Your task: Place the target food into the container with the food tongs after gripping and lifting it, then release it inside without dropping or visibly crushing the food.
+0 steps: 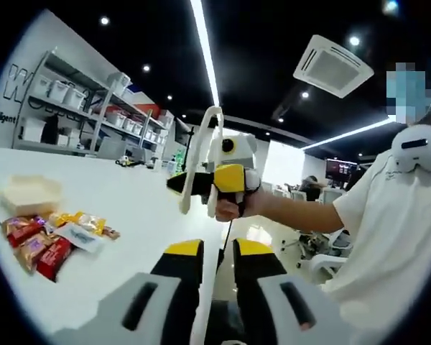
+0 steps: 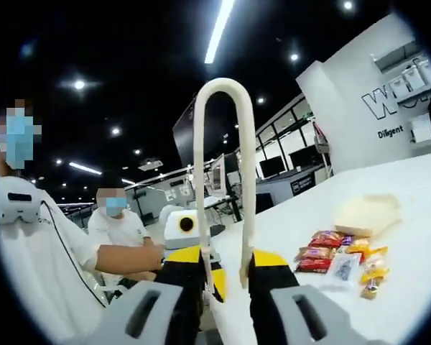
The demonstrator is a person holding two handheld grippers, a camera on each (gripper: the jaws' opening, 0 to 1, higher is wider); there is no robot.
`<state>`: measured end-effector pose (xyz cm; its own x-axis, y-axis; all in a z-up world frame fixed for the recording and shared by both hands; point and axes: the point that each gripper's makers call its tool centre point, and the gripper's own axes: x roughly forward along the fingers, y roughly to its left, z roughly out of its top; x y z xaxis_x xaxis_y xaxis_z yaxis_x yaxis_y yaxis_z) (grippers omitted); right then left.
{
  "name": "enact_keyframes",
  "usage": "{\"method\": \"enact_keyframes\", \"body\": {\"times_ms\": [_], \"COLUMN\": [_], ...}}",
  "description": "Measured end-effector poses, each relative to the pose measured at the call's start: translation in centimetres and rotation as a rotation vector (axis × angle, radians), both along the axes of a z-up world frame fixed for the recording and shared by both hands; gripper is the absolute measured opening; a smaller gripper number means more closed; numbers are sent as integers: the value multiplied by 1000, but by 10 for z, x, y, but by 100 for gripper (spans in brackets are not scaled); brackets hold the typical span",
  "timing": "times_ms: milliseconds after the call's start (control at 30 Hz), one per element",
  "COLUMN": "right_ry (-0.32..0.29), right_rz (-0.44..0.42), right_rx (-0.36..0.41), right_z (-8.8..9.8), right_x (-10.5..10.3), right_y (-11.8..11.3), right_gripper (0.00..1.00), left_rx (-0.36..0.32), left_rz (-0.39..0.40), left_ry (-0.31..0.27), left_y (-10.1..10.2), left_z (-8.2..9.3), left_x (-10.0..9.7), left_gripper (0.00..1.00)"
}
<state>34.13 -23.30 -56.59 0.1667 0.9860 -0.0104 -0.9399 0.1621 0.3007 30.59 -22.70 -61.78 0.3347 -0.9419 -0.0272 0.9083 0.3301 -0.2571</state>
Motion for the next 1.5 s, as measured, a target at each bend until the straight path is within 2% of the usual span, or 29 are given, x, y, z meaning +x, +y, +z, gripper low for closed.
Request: {"method": "enact_keyframes", "body": {"times_ms": [133, 167, 267, 333, 433, 500, 567, 633, 733, 800, 867, 1067, 1200, 1333, 1400, 1433, 1500], "right_ry": [-22, -23, -35, -29, -3, 7, 21, 13, 25, 25, 25, 34, 43, 57, 82, 75, 79], "right_rz": [-103, -120, -198, -252, -324, -386, -441, -466, -510, -518, -523, -548, -561, -593, -588, -592, -612], "right_rx": [-51, -68, -89, -91, -84, -92, -113, -122, -149, -167, -183, -235, -257, -311, -306, -308, -336], "right_z": [-13, -17, -26, -29, -30, -32, -34, -33, -39, -43, -48, -65, -73, -86, -90, -91, -98], "right_x": [22, 26, 45, 57, 76, 92, 108, 118, 138, 143, 146, 151, 152, 158, 157, 158, 162], "right_y": [-2, -1, -2, -4, -9, -14, -19, -21, -27, -28, -29, -34, -35, -40, -39, -39, -41], "right_gripper": [18, 18, 18, 18, 18, 18, 17, 17, 18, 18, 18, 18, 18, 19, 19, 19, 19], "left_rx": [20, 31, 95, 87, 116, 116, 144, 111, 112, 93, 104, 168, 191, 236, 225, 217, 189], "left_rz": [112, 172, 270, 302, 399, 455, 501, 553, 628, 647, 655, 692, 702, 700, 695, 694, 695], "left_ry": [-47, -60, -115, -99, -117, -142, -163, -159, -181, -134, -97, -126, -125, -122, -132, -130, -89], "left_y": [18, 28, 44, 50, 64, 72, 80, 87, 101, 106, 109, 118, 119, 117, 116, 117, 120], "left_z": [-5, -7, -16, -19, -24, -23, -24, -20, -17, -21, -28, -36, -41, -48, -46, -45, -49], "left_x": [16, 23, 37, 40, 51, 58, 64, 71, 80, 83, 85, 87, 90, 92, 91, 90, 92], "left_gripper": [24, 26, 33, 39, 55, 61, 63, 63, 64, 65, 67, 69, 69, 69, 69, 69, 70]}}
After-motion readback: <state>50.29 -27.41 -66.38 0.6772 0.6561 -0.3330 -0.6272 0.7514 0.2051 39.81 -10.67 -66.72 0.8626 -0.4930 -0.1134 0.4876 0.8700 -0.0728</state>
